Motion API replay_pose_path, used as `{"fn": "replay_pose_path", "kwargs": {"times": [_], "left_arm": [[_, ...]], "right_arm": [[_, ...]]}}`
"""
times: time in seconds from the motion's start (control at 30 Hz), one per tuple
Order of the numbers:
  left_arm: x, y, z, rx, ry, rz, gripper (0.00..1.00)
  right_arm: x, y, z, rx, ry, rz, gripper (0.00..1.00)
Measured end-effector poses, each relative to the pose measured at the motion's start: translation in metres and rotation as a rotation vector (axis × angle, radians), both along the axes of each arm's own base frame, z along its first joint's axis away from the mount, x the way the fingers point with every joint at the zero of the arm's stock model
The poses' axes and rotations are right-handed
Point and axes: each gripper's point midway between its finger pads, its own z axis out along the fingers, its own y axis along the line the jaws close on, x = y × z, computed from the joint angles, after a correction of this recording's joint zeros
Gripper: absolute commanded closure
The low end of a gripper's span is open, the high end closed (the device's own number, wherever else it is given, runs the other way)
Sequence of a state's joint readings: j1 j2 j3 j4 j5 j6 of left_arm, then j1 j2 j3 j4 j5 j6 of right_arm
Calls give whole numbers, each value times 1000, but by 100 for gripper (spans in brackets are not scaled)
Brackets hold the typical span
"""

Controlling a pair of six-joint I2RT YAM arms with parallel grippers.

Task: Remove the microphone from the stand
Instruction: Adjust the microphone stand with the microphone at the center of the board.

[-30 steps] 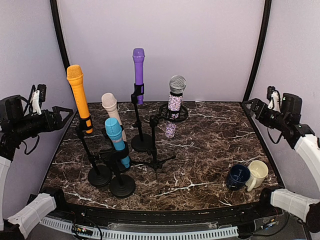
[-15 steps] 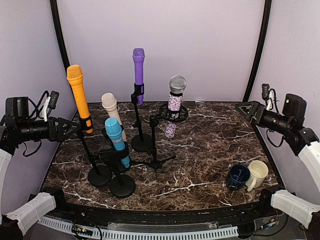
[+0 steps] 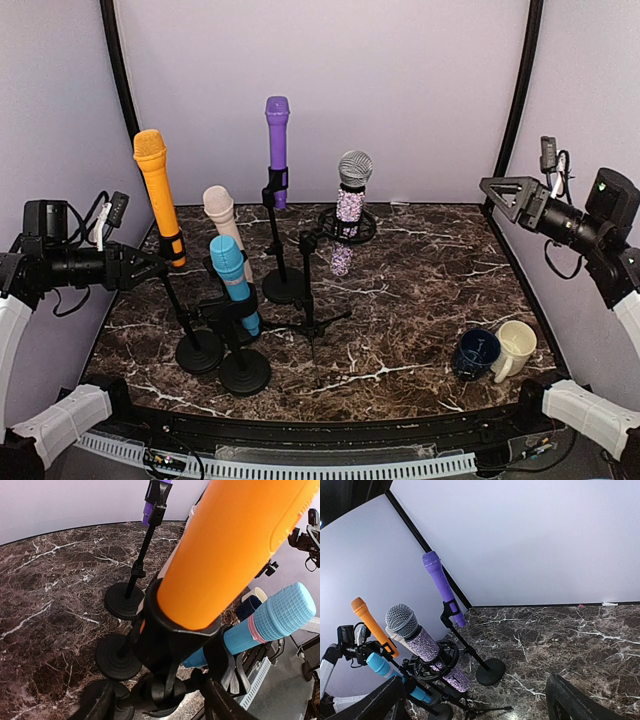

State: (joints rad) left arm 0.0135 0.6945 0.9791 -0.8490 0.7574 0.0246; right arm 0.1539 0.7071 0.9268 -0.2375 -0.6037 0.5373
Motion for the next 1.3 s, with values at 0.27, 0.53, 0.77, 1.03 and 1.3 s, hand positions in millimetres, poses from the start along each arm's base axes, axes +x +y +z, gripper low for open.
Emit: {"fn": "replay_pose_path", "kwargs": {"times": [0.27,0.53,0.77,1.03,1.3], "left_arm": [[4,-2,1,2,-11,-16,50],[3,-9,-3,11,-1,-54,62],[7,-12,-3,50,-6,-68,70],[10,-11,0,118,-74,-78,85],[8,-7,1,161,-136,-74,100]], "right_arm": [[0,16,-2,5,27,56,2],[3,21,-3,4,29,58,1],[5,20,0,5,16,46,1],[8,17,-1,-10,6,19,1],[13,15,-9,-19,19,-7,1]]}}
